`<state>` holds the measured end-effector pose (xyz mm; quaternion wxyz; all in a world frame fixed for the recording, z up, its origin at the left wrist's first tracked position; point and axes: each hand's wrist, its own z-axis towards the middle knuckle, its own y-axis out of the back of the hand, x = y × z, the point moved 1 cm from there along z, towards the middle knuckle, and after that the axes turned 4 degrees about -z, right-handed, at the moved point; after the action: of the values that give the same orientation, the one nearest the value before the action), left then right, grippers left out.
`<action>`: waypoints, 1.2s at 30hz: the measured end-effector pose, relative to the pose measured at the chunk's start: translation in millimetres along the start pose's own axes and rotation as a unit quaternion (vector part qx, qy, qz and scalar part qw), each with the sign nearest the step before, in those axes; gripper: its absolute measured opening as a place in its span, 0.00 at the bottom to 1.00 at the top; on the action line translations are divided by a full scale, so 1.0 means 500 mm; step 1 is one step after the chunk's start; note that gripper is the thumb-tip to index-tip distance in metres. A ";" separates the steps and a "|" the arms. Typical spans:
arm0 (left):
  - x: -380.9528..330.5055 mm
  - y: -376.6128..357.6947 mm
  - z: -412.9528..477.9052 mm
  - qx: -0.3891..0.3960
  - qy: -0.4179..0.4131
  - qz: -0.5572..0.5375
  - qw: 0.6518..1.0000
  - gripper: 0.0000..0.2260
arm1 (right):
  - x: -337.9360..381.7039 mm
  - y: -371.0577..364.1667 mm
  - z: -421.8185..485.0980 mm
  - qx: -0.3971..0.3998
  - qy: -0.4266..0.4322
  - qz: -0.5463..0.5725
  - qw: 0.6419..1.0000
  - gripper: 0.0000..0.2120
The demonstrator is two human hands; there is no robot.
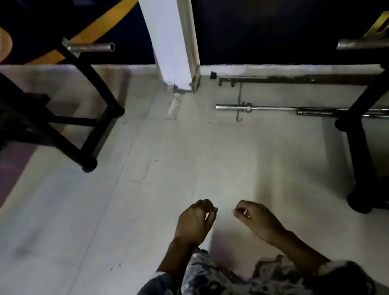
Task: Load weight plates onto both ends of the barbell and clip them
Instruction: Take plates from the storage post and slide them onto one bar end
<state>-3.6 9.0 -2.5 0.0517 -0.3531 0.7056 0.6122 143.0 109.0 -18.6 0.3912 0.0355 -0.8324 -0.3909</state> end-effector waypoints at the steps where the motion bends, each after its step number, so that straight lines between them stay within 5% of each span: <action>1: 0.008 0.012 0.056 -0.001 -0.012 -0.014 1.000 0.11 | -0.001 0.014 0.043 -0.018 -0.010 0.018 1.000 0.11; 8: 0.000 0.127 0.485 0.043 -0.132 -0.016 0.990 0.10 | 0.000 0.172 0.361 -0.111 -0.103 0.041 0.988 0.13; 11: -0.021 0.180 0.656 0.068 -0.193 -0.003 0.979 0.18 | 0.006 0.247 0.475 -0.139 -0.160 0.064 0.975 0.19; 15: -0.084 0.224 0.877 0.083 -0.274 0.005 0.958 0.22 | -0.001 0.369 0.594 -0.186 -0.238 0.081 0.950 0.13; 23: -0.324 0.164 1.245 0.179 -0.403 0.015 0.898 0.12 | -0.142 0.597 0.731 -0.338 -0.348 0.178 0.856 0.12; 36: -0.740 0.048 1.570 0.247 -0.480 -0.031 0.841 0.12 | -0.371 0.928 0.823 -0.409 -0.450 0.209 0.766 0.11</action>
<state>-23.2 876.6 11.8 0.4891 -0.0122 0.7087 0.5083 106.0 754.2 21.0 0.0211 -0.4825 -0.6610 -0.5743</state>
